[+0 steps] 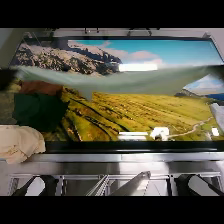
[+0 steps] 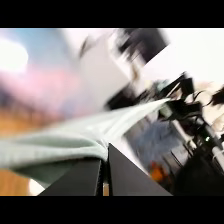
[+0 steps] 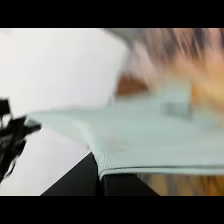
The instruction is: Fold the shirts.
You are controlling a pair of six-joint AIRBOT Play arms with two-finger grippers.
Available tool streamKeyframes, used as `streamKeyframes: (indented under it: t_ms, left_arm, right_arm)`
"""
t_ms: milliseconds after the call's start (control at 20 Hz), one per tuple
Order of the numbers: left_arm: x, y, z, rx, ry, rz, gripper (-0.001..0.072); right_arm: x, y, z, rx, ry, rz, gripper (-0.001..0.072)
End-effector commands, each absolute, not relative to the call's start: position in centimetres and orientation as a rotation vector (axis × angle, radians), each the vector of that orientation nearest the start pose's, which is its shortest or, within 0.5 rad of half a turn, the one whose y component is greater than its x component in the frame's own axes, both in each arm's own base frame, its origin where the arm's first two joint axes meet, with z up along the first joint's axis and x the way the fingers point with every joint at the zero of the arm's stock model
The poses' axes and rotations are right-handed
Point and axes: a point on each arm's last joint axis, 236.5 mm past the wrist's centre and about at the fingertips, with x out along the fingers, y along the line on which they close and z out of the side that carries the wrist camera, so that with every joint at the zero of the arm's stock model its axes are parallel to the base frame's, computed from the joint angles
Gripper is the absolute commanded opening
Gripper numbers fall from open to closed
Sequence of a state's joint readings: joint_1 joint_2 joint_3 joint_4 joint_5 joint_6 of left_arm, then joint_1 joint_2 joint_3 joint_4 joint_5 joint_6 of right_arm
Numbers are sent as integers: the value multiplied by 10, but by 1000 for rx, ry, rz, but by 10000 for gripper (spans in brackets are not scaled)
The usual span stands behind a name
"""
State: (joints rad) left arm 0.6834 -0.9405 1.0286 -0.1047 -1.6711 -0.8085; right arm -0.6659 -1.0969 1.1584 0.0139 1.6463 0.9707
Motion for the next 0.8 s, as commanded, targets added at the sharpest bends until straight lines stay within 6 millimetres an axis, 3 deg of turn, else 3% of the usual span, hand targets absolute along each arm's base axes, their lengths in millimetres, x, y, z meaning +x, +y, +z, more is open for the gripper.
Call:
streamKeyframes:
  t_ms: [0,150,250,350,450,600,750]
  left_arm:
    - [185,-69,486,-411,-377,-1134,25]
    - [145,-76,525,-295,-491,-1118,25]
    - [143,-79,535,-324,-467,-1185,25]
    - [158,-70,534,-415,-385,-1254,25]
    - [200,-61,507,-479,-218,-1216,25]
    - [283,-54,429,-553,115,-1086,25]
    - [362,-62,354,-601,316,-988,25]
  right_arm:
    - [277,43,459,608,-137,886,15]
    - [238,51,510,458,-352,690,15]
    - [223,57,525,399,-425,636,15]
    - [229,54,518,352,-408,593,15]
    - [259,38,483,368,-257,499,15]
    - [300,22,411,388,-28,427,15]
    - [345,19,322,525,178,436,15]
